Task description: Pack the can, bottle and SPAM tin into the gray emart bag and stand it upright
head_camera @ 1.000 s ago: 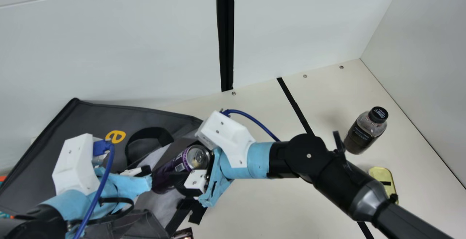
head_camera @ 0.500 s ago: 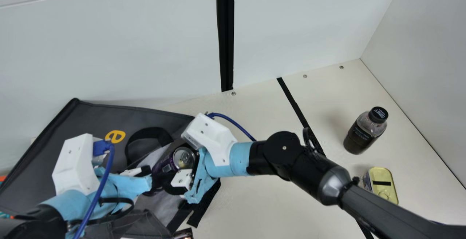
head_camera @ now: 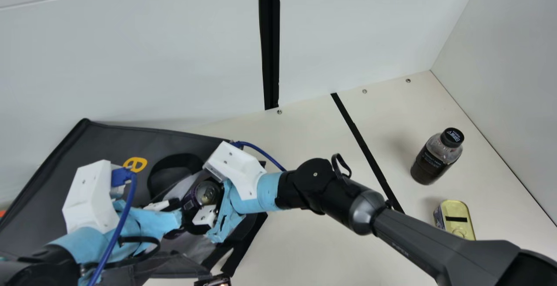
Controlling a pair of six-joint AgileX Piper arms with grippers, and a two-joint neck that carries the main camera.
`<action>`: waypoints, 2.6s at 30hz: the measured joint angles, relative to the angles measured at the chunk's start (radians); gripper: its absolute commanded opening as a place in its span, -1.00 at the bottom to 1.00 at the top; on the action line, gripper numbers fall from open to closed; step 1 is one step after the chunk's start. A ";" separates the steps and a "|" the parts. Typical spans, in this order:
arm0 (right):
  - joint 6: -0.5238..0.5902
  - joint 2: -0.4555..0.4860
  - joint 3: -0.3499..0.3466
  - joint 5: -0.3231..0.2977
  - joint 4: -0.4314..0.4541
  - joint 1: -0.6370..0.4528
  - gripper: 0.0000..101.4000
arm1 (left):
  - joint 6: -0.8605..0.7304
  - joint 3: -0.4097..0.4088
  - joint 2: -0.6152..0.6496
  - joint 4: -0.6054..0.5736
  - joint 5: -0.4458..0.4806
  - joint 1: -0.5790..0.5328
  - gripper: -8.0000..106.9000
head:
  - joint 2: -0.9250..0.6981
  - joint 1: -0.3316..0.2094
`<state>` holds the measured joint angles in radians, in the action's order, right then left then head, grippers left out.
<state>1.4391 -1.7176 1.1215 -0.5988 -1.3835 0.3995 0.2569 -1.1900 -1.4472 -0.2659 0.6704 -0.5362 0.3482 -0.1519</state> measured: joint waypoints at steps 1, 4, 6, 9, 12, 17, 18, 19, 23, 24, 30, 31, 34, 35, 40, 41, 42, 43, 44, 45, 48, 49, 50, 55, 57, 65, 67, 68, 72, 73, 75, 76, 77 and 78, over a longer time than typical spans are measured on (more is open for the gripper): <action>0.003 -0.007 0.004 0.001 -0.001 0.002 -1.00 | 0.000 0.000 0.000 0.000 0.000 0.000 -1.00 | 0.000 0.000; 0.009 -0.027 0.015 0.006 -0.003 0.007 -1.00 | 0.000 0.000 0.000 0.000 0.000 0.000 -1.00 | -0.002 0.000; 0.009 -0.040 0.025 0.007 -0.003 0.011 -1.00 | 0.000 0.000 0.000 0.000 0.000 0.000 -1.00 | 0.000 0.000; 0.009 -0.056 0.039 0.008 0.000 0.013 -0.87 | 0.000 0.000 0.000 0.000 0.000 0.000 -1.00 | 0.000 0.000; 0.008 -0.068 0.053 0.013 0.005 0.014 -0.67 | 0.000 0.000 0.000 0.000 0.000 0.000 -1.00 | 0.000 0.000; -0.010 -0.075 0.069 0.014 0.021 0.015 -0.34 | 0.000 0.000 0.000 0.000 0.000 0.000 -1.00 | -0.002 0.002; -0.015 -0.075 0.072 0.014 0.026 0.015 -0.28 | 0.000 0.000 0.000 0.000 0.000 0.000 -1.00 | 0.000 0.000; -0.018 -0.075 0.074 0.014 0.031 0.015 -0.21 | 0.000 0.000 0.000 0.000 0.000 0.000 -1.00 | -0.002 0.000; -0.031 -0.074 0.077 0.014 0.047 0.014 0.05 | 0.000 0.000 0.000 0.000 0.000 0.000 -1.00 | 0.000 0.000; -0.035 -0.073 0.078 0.013 0.052 0.013 0.12 | 0.000 0.000 0.000 0.000 0.000 0.000 -1.00 | 0.000 0.000; -0.053 -0.058 0.078 -0.002 0.076 0.004 0.52 | 0.000 0.000 0.000 0.000 0.000 0.000 -1.00 | -0.002 0.000; -0.056 -0.055 0.078 -0.006 0.083 0.002 0.58 | 0.000 0.000 0.000 0.000 0.000 0.000 -1.00 | 0.000 0.000; -0.064 -0.045 0.077 -0.017 0.098 -0.004 0.78 | 0.000 0.000 0.000 0.000 0.000 0.000 -1.00 | 0.000 0.000; -0.065 -0.043 0.076 -0.020 0.100 -0.005 0.85 | 0.000 0.000 0.000 0.000 0.000 0.000 -1.00 | 0.000 0.000; -0.066 -0.026 0.069 -0.054 0.122 -0.024 0.87 | 0.000 0.000 0.000 0.000 0.000 0.000 -1.00 | 0.000 0.000; -0.066 -0.021 0.069 -0.058 0.124 -0.027 0.87 | 0.000 0.000 0.000 0.000 0.000 0.000 -1.00 | -0.002 0.000; -0.066 -0.016 0.069 -0.062 0.128 -0.033 0.87 | 0.000 0.000 0.000 0.000 0.000 0.000 -1.00 | 0.000 0.000; -0.066 -0.011 0.067 -0.069 0.133 -0.038 0.87 | 0.000 0.000 0.000 0.000 0.000 0.000 -1.00 | -0.002 0.002; -0.066 -0.008 0.067 -0.078 0.137 -0.043 0.87 | 0.000 0.000 0.000 0.000 0.000 0.000 -1.00 | -0.002 0.000; -0.066 -0.003 0.067 -0.087 0.142 -0.048 0.87 | 0.000 0.000 0.000 0.000 0.000 0.000 -1.00 | 0.000 0.000; -0.065 0.014 0.066 -0.113 0.154 -0.070 0.87 | 0.000 0.000 0.000 0.000 0.000 0.000 -1.00 | 0.000 0.000; -0.065 0.020 0.066 -0.118 0.160 -0.078 0.87 | 0.000 0.000 0.000 0.000 0.000 0.000 -1.00 | 0.000 0.000; -0.063 0.025 0.066 -0.129 0.166 -0.086 0.87 | 0.000 0.000 0.000 0.000 0.000 0.000 -1.00 | 0.000 0.000; -0.057 0.050 0.061 -0.177 0.185 -0.121 0.87 | 0.000 0.000 0.000 0.000 0.000 0.000 -1.00 | 0.000 0.000; -0.050 0.059 0.059 -0.193 0.193 -0.136 0.87 | 0.000 0.000 0.000 0.000 0.000 0.000 -1.00 | 0.000 0.000; -0.038 0.103 0.050 -0.254 0.220 -0.197 0.87 | 0.000 0.000 0.000 0.000 0.000 0.000 -1.00 | -0.002 0.000; -0.038 0.114 0.048 -0.267 0.228 -0.208 0.87 | 0.000 0.000 0.000 0.000 0.000 0.000 -1.00 | -0.002 0.000; -0.038 0.122 0.047 -0.272 0.230 -0.214 0.87 | 0.000 0.000 0.000 0.000 0.000 0.000 -1.00 | 0.000 0.000; -0.045 0.150 0.041 -0.283 0.246 -0.234 0.87 | 0.000 0.000 0.000 0.000 0.000 0.000 -1.00 | -0.002 0.000; -0.050 0.159 0.039 -0.283 0.248 -0.235 0.87 | 0.000 0.000 0.000 0.000 0.000 0.000 -1.00 | 0.000 0.000; -0.065 0.177 0.037 -0.281 0.253 -0.243 0.87 | 0.000 0.000 0.000 0.000 0.000 0.000 -1.00 | 0.000 0.000; -0.072 0.184 0.036 -0.280 0.257 -0.245 0.87 | 0.000 0.000 0.000 0.000 0.000 0.000 -1.00 | 0.000 0.000; -0.079 0.194 0.035 -0.276 0.261 -0.249 0.87 | 0.000 0.000 0.000 0.000 0.000 0.000 -1.00 | -0.002 0.000; -0.088 0.203 0.035 -0.270 0.270 -0.252 0.87 | 0.000 0.000 0.000 0.000 0.000 0.000 -1.00 | 0.000 0.000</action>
<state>1.3509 -1.5149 1.1568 -0.8690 -1.1136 0.1477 0.2569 -1.1900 -1.4472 -0.2659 0.6704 -0.5362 0.3482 -0.1519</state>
